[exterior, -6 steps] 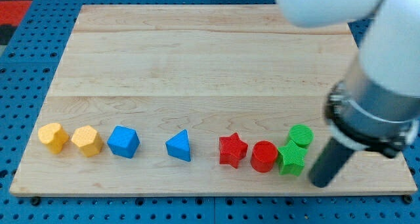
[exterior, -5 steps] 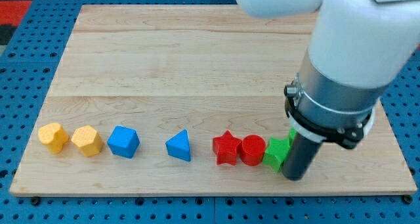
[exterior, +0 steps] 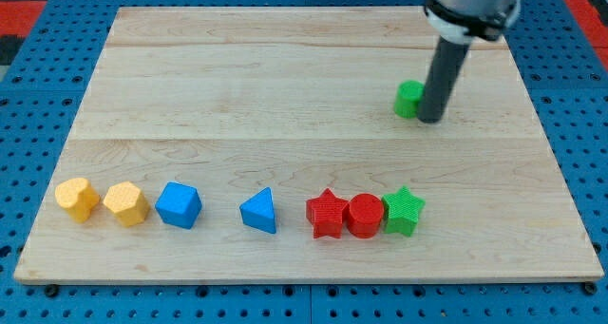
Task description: Separate the green circle from the green star
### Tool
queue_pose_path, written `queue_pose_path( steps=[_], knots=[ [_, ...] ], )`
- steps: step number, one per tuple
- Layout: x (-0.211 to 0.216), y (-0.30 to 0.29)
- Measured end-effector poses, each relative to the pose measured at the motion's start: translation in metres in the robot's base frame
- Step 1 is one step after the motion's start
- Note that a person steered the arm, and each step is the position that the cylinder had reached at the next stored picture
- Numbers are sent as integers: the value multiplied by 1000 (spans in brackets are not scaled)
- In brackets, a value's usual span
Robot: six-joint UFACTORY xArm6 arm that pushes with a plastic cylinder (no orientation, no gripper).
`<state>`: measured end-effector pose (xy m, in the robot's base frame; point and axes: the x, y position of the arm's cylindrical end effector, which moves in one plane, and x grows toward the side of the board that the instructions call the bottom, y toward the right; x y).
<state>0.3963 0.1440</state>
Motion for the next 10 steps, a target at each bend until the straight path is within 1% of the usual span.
queue_pose_path(
  steps=[1,2,3,4,5,6,7,8,9,10],
  knots=[
    [-31,-48],
    [-59,-80],
    [-93,-71],
    [-107,-104],
    [-130,-53],
    [-132,-27],
    [-105,-50],
    [-101,-13],
    [-111,-6],
    [-119,23]
  ],
)
